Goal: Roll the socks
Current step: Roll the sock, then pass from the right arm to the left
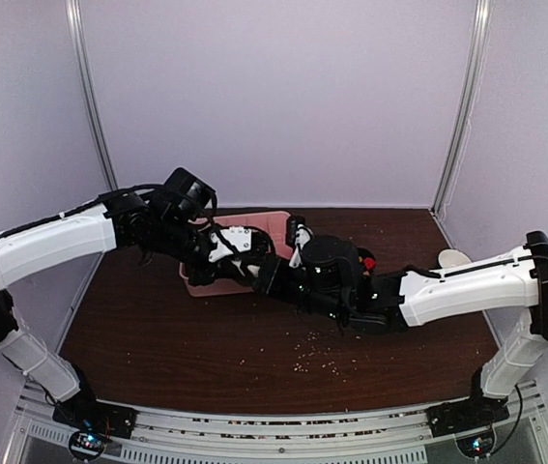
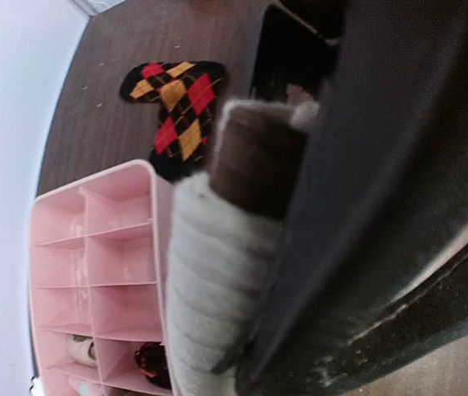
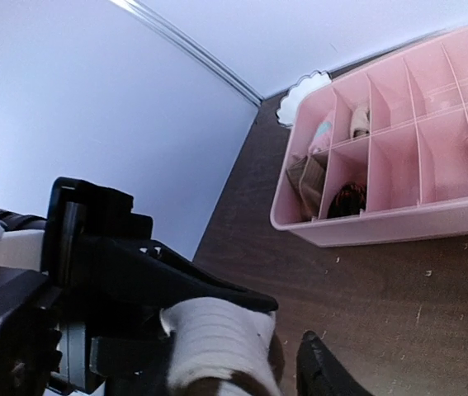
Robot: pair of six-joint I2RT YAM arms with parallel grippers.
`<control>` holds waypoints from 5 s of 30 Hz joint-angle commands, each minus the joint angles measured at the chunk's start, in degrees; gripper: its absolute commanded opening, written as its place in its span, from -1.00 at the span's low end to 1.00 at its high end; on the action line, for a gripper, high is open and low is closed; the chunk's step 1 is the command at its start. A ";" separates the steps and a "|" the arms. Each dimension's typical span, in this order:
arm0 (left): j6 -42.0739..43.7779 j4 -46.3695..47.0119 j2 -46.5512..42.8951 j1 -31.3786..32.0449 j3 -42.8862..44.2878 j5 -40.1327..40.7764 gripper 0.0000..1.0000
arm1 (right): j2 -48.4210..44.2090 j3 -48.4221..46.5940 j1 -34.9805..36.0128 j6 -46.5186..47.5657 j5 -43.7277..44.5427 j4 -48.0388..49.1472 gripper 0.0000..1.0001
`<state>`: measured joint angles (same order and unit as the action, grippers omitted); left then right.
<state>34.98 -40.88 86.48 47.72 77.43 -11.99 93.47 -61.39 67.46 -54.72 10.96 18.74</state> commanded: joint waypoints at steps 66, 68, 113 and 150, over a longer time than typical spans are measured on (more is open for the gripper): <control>-4.83 -9.58 1.97 -6.85 8.00 -29.62 -0.79 | -5.81 5.07 3.19 20.20 -1.66 18.74 -1.00; -5.70 -7.07 1.11 -6.84 6.57 -25.53 -0.94 | -5.45 4.69 3.20 18.15 -1.42 17.60 -1.00; -39.91 14.92 -3.03 -18.81 -0.24 -62.02 0.96 | 5.16 10.08 -1.58 17.10 -7.65 53.06 -1.00; -72.44 46.97 -5.91 -22.05 -12.09 -63.80 -0.07 | 16.57 -1.03 -2.57 14.60 -8.55 60.65 -1.00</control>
<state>-37.93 5.08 80.66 26.09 64.93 -75.77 108.55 -61.17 65.10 -40.91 2.17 78.00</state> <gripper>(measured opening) 0.441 0.084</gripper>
